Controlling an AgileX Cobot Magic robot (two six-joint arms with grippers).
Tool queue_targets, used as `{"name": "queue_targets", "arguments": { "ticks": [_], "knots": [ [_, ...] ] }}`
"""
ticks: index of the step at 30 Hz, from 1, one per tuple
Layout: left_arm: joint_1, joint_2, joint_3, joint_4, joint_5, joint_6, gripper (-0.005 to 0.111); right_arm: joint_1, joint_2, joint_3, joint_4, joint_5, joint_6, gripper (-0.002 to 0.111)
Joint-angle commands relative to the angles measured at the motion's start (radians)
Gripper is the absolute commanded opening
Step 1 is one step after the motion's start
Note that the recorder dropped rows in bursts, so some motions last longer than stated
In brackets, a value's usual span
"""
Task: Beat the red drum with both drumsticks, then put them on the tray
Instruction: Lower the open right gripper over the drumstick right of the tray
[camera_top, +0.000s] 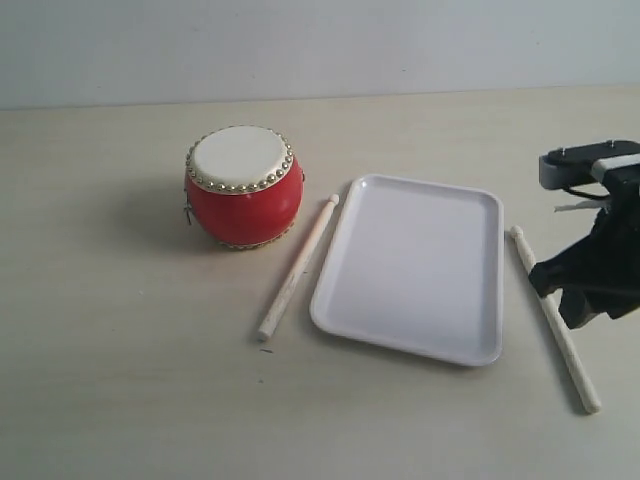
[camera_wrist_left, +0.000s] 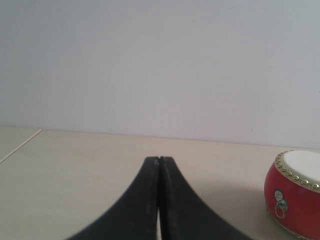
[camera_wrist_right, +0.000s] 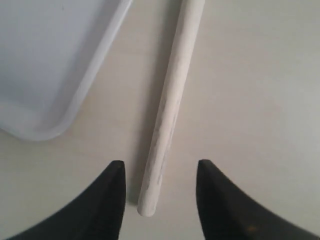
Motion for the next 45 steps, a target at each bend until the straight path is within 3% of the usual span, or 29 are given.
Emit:
{"name": "queue_targets", "arguments": {
  "ticks": [1,5,10,21,27,45],
  "knots": [
    [-0.004,-0.004,-0.003,0.003,-0.006,-0.008,0.000,0.003,-0.009,0.078,0.021,-0.106,-0.004,0.045],
    [-0.004,-0.004,-0.003,0.003,-0.006,-0.008,0.000,0.003,-0.022,0.073,0.123,-0.147,-0.118,0.045],
    [-0.004,-0.004,-0.003,0.003,-0.006,-0.008,0.000,0.003,-0.018,0.068,0.135,-0.179,-0.127,0.058],
    [-0.004,-0.004,-0.003,0.003,-0.006,-0.010,0.000,0.007,-0.016,0.068,0.130,-0.172,-0.090,0.053],
    [-0.004,-0.004,-0.003,0.003,-0.006,-0.010,0.000,0.053,0.018,0.068,0.029,-0.176,-0.017,0.058],
    [-0.004,-0.004,-0.003,0.003,-0.006,-0.015,0.000,0.053,0.122,0.068,0.025,-0.175,0.005,0.058]
  ]
}}
